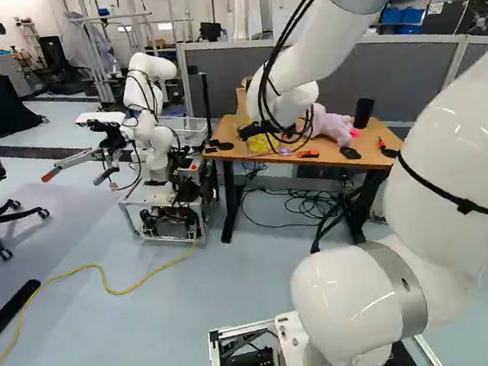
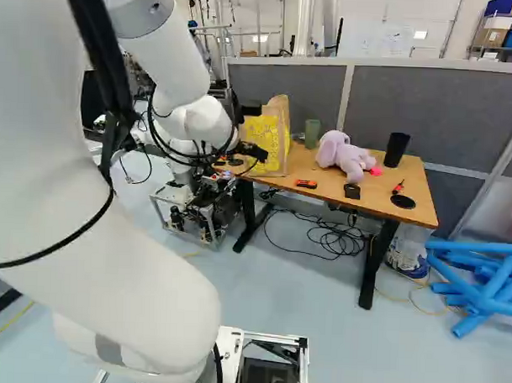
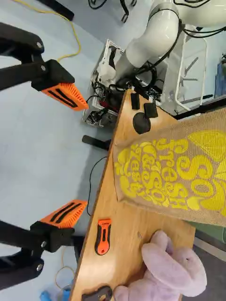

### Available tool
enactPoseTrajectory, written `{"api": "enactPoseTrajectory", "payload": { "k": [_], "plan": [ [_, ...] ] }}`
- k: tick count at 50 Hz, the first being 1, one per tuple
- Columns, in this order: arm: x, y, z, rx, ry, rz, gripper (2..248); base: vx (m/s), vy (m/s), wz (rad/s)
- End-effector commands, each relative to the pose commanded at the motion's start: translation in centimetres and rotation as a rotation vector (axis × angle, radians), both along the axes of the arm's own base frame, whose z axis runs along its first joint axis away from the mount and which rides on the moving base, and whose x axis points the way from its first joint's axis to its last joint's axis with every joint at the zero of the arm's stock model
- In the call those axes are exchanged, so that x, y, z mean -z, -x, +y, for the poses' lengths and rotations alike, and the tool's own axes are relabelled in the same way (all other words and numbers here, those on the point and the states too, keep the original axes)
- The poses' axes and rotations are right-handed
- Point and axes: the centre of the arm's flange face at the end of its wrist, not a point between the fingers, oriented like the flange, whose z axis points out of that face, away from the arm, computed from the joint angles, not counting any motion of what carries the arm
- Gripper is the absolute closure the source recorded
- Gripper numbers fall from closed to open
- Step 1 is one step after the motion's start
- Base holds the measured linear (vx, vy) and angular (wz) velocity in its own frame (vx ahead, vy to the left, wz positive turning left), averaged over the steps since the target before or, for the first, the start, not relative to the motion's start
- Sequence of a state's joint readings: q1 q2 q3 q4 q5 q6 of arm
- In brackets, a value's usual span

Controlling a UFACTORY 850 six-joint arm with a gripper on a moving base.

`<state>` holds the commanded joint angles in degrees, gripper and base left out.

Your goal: Pick up the bag on the ground and place it on the table

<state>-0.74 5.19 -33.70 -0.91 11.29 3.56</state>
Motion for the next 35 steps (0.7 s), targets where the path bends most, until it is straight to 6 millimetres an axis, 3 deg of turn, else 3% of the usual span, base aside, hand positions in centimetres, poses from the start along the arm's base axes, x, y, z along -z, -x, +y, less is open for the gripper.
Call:
{"api": "enactPoseTrajectory", "payload": {
  "k": [35],
  "plan": [
    [5.2,7.4,0.3,-0.021,0.021,-0.195,3,0.0,0.0,0.0]
  ]
}}
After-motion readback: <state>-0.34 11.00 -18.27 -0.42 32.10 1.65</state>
